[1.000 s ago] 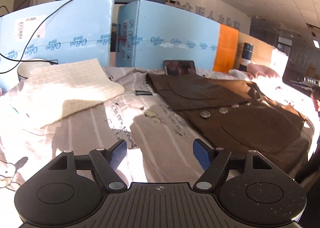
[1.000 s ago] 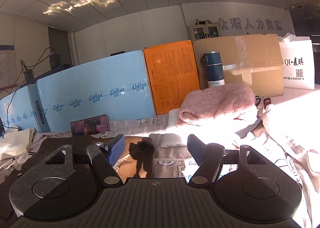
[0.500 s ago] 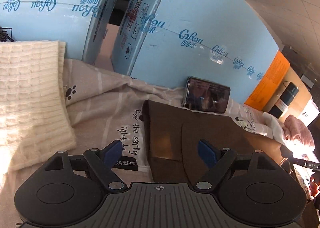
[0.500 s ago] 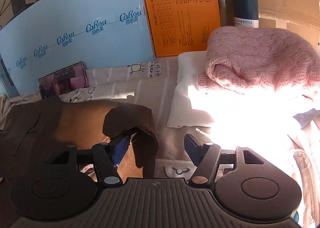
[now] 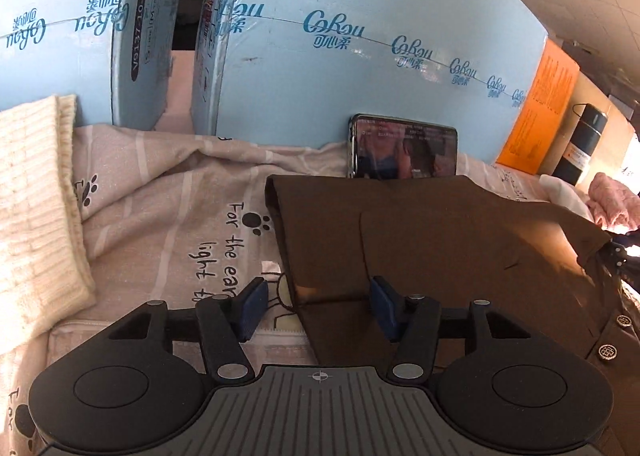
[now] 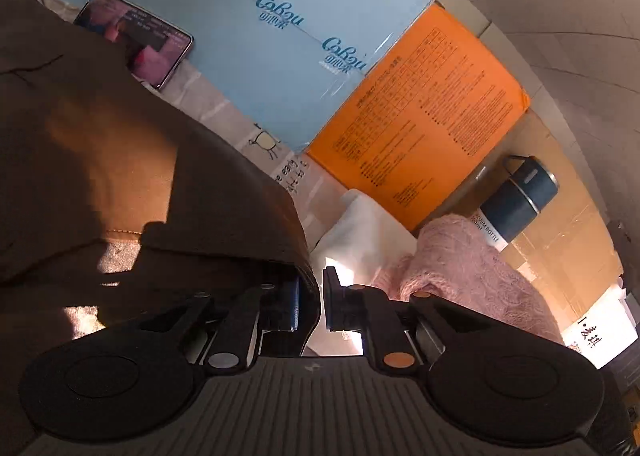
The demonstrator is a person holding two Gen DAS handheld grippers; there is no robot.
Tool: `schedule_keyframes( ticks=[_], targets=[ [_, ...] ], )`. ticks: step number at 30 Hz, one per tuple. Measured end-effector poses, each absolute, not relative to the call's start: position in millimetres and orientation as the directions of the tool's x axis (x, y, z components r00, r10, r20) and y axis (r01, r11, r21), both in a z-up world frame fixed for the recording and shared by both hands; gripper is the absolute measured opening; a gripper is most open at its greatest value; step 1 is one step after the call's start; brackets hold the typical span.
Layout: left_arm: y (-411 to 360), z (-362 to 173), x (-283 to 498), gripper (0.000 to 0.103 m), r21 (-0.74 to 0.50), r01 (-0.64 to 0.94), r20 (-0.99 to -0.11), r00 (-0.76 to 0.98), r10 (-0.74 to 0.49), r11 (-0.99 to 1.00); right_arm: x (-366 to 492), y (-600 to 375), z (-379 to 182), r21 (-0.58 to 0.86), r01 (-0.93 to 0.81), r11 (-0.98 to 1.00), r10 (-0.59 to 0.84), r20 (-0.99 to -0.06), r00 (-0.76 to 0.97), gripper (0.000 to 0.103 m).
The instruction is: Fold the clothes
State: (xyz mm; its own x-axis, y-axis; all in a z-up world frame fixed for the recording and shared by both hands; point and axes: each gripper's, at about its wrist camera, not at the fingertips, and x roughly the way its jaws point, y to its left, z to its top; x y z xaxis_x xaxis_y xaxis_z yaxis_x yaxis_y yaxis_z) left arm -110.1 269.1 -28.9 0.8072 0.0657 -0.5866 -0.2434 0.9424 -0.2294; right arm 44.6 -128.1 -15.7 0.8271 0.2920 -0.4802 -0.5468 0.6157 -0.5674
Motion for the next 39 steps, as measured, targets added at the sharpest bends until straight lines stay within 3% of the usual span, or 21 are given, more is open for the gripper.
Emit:
schedule_keyframes(
  ticks=[2, 4, 7, 8, 9, 11, 14, 16, 19, 23, 26, 28, 29, 30, 32, 36, 39],
  targets=[
    [265, -27, -116, 0.055, -0.234, -0.22, -0.583, 0.811, 0.044, 0.947, 45, -142, -8, -0.505, -0.56, 0.657, 0.317, -0.489, 0.813, 0.043],
    [260, -26, -122, 0.055, -0.238, -0.197, -0.579, 0.815, 0.024, 0.951, 44, -156, 6, -0.409, -0.586, 0.7, 0.375, -0.488, 0.788, 0.06],
    [249, -24, -128, 0.053, -0.196, -0.197, -0.578, 0.815, 0.049, 0.961, 37, -173, 34, -0.219, -0.645, 0.732, 0.513, -0.446, 0.734, 0.067],
    [245, -23, -130, 0.043, -0.16, -0.207, -0.575, 0.814, 0.08, 0.965, 37, -175, 39, -0.174, -0.655, 0.735, 0.543, -0.426, 0.723, 0.069],
    [240, -22, -132, 0.027, -0.124, -0.218, -0.572, 0.813, 0.11, 0.968, 39, -171, 43, -0.124, -0.659, 0.742, 0.564, -0.416, 0.714, 0.069],
    [235, -21, -137, 0.01, -0.077, -0.234, -0.563, 0.813, 0.152, 0.969, 45, -161, 45, -0.043, -0.668, 0.743, 0.597, -0.41, 0.69, 0.068],
    [236, -19, -145, 0.002, -0.111, -0.212, -0.559, 0.821, 0.115, 0.971, 59, -141, 33, 0.041, -0.693, 0.719, 0.632, -0.452, 0.63, 0.062],
    [234, -19, -148, 0.002, -0.086, -0.211, -0.569, 0.813, 0.125, 0.974, 73, -133, 18, 0.098, -0.687, 0.72, 0.628, -0.515, 0.584, 0.054],
    [237, -24, -152, 0.004, -0.092, -0.213, -0.578, 0.807, 0.122, 0.973, 85, -125, -4, 0.104, -0.645, 0.757, 0.567, -0.596, 0.569, 0.046],
    [244, -16, -172, 0.022, -0.184, -0.235, -0.545, 0.832, 0.1, 0.954, 68, -139, 8, 0.144, -0.653, 0.743, 0.608, -0.552, 0.57, 0.052],
    [239, -11, -196, 0.025, -0.256, -0.189, -0.503, 0.864, 0.037, 0.948, 43, -153, 22, 0.178, -0.685, 0.706, 0.664, -0.502, 0.554, 0.053],
    [230, -11, -210, 0.044, -0.274, -0.142, -0.487, 0.873, -0.01, 0.951, 20, -161, 30, 0.246, -0.739, 0.627, 0.748, -0.454, 0.484, 0.056],
    [225, -12, -215, 0.067, -0.277, -0.124, -0.486, 0.873, -0.028, 0.953, 11, -164, 31, 0.283, -0.768, 0.575, 0.792, -0.428, 0.435, 0.06],
    [220, -13, -219, 0.074, -0.269, -0.113, -0.489, 0.872, -0.035, 0.956, 3, -163, 30, 0.3, -0.791, 0.533, 0.817, -0.427, 0.389, 0.064],
    [208, -16, -222, 0.074, -0.24, -0.085, -0.501, 0.864, -0.049, 0.967, -12, -160, 28, 0.333, -0.83, 0.447, 0.857, -0.424, 0.292, 0.068],
    [193, -23, -219, 0.074, -0.211, -0.058, -0.535, 0.843, -0.065, 0.976, -24, -147, 9, 0.288, -0.838, 0.464, 0.796, -0.55, 0.253, 0.068],
    [183, -26, -224, 0.073, -0.199, -0.021, -0.524, 0.847, -0.089, 0.98, -28, -149, -4, 0.305, -0.823, 0.48, 0.781, -0.576, 0.242, 0.072]
  ],
)
